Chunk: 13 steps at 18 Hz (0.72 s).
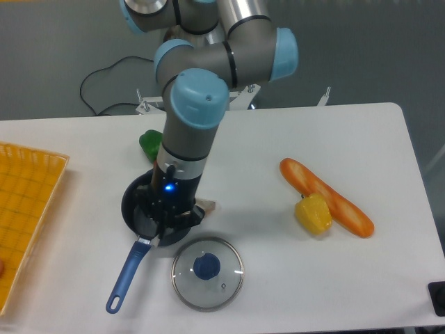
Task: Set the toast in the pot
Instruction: 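Carry the held toast slice over the black pan's interior, then lower the gripper with the toast down into the pan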
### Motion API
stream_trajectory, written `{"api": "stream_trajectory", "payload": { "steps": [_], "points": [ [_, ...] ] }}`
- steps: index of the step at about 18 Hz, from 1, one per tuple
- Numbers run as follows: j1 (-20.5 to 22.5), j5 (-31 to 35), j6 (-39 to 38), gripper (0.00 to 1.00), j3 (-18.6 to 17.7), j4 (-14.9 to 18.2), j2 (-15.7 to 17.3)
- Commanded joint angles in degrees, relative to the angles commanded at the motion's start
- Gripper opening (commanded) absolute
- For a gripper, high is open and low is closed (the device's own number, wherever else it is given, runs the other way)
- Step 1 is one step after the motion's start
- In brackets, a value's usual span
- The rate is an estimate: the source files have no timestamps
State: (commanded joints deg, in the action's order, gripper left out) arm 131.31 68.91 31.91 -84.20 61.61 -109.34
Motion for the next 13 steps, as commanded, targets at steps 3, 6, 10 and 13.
{"api": "stream_trajectory", "payload": {
  "steps": [3,6,10,13],
  "points": [
    [0.0,0.0,-0.1,0.07,0.0,0.1,0.1],
    [0.0,0.2,-0.6,0.07,-0.1,0.4,0.5],
    [0.1,0.1,-1.6,0.07,-0.2,0.4,0.9],
    [0.0,0.2,-2.3,0.07,-0.2,0.4,0.9]
  ]
}}
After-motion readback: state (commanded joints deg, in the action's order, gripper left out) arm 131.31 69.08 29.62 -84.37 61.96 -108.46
